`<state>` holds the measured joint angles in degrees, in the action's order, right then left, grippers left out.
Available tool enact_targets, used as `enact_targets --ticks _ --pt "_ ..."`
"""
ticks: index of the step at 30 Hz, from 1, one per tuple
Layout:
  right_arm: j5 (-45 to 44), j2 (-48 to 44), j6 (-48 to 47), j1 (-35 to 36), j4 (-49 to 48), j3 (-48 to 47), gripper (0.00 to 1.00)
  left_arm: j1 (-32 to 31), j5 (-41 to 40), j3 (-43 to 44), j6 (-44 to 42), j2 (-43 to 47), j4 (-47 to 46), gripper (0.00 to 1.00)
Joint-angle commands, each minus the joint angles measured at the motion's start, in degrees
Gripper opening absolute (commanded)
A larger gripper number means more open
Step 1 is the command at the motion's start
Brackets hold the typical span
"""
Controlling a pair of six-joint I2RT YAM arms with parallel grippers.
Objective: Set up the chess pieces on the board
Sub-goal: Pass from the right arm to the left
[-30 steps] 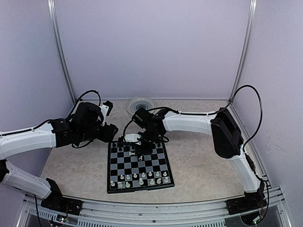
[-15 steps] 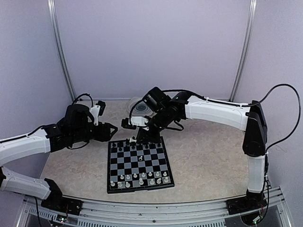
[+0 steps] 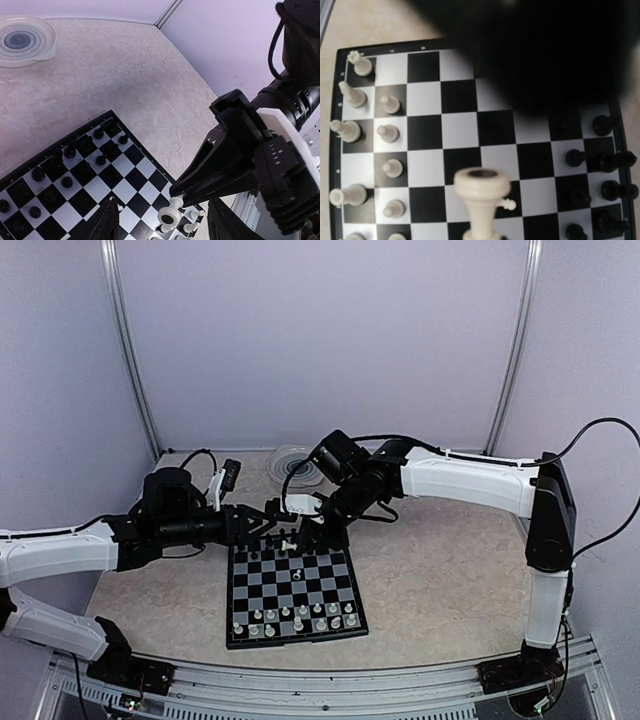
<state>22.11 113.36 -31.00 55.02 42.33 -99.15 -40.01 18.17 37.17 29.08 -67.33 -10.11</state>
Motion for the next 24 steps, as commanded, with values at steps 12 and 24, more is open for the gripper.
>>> enact_targets --ticks 12,24 --pt "1.71 -3.28 0.18 0.61 -0.51 -0.17 0.08 -3.86 5.82 3.48 0.76 -9.26 -3.06 0.40" --pt "1.57 -6.32 1.04 -0.76 -2.95 1.95 0.28 -3.67 9.47 4.08 0.63 -9.91 -6.34 0.19"
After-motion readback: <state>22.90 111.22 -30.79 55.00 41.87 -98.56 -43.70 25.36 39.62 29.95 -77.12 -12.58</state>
